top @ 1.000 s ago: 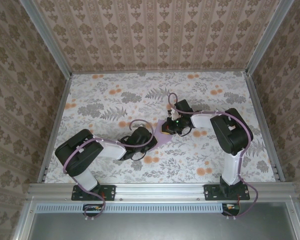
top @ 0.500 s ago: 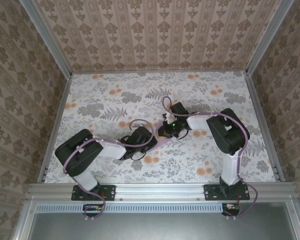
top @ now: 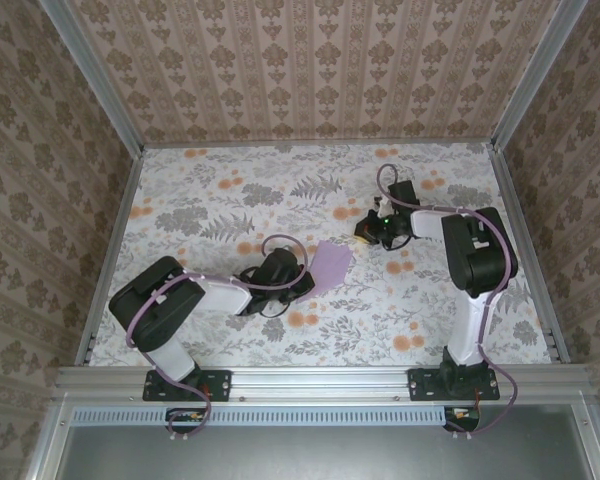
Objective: Fold a paper plane with a square sheet of paper (pick it up from the middle)
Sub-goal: Fourth fold the wing at the center of the table.
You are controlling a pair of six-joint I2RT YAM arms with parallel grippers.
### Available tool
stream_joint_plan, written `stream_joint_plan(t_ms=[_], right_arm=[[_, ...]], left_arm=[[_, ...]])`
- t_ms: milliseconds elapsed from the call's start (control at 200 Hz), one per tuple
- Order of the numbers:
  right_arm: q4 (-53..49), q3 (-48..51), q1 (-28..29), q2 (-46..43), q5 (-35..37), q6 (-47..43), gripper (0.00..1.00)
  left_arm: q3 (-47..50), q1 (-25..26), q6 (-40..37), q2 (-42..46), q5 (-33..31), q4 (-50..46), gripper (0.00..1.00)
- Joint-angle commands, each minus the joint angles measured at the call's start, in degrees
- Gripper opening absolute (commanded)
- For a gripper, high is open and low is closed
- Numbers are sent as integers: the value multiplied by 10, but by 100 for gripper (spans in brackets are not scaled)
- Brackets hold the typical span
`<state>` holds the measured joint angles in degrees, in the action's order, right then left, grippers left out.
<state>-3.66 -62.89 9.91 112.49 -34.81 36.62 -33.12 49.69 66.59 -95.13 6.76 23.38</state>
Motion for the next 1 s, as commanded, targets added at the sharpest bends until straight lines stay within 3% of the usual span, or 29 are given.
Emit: stream_joint_plan(t_ms=[0, 170, 435, 755, 1000], right_arm=[[15, 27, 23, -75, 14, 7, 0], [16, 67, 88, -94, -4, 20, 0], [55, 76, 177, -29, -38, 65, 0], [-1, 77, 168, 8, 4, 55, 0], [-24, 72, 155, 15, 20, 47, 0]], left_arm=[[11, -11, -48, -9, 18, -105, 0], [12, -23, -52, -8, 30, -93, 0], [10, -24, -56, -2, 37, -100, 0], [23, -24, -79, 4, 66, -112, 0], [89, -14, -69, 11, 85, -66, 0]])
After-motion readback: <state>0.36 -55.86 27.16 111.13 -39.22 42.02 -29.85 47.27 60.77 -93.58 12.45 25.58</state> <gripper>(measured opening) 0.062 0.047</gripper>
